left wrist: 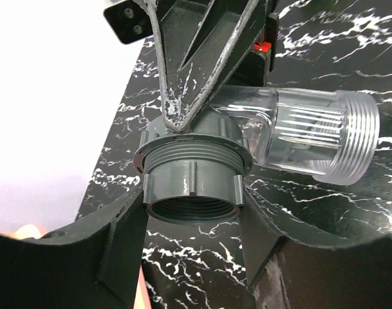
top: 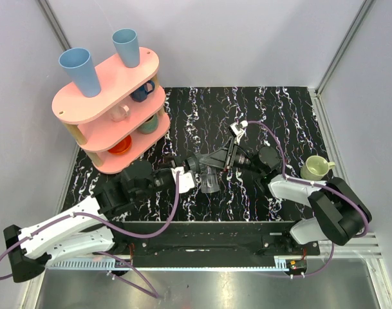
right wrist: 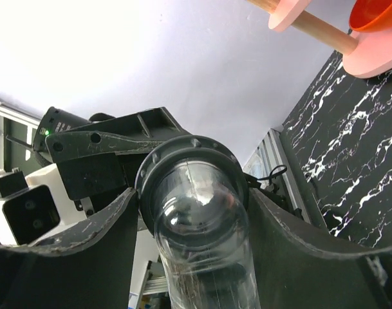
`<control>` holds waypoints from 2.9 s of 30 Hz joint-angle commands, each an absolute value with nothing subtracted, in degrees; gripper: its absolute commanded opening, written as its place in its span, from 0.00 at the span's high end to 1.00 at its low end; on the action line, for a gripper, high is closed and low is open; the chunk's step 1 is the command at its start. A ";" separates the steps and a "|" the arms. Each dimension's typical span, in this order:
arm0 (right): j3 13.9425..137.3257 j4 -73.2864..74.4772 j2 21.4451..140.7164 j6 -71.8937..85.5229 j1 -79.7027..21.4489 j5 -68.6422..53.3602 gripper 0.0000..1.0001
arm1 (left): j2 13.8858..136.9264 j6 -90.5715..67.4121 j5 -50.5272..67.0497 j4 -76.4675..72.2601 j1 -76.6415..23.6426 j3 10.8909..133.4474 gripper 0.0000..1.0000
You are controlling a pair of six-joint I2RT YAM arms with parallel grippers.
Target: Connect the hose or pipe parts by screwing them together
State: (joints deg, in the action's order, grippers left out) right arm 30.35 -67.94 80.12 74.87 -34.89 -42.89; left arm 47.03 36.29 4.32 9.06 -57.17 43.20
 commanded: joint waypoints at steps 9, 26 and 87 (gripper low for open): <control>34.19 -81.21 82.79 83.93 -39.38 -42.81 0.97 | 53.79 44.38 -8.78 -2.11 -64.77 39.29 1.00; 32.87 -80.51 84.73 85.08 -38.76 -41.49 1.00 | 55.20 40.52 -15.48 -1.76 -67.33 41.13 0.57; 21.01 -84.29 56.26 29.37 -32.61 -41.39 0.98 | 48.69 -55.71 26.09 16.02 -39.73 60.92 0.09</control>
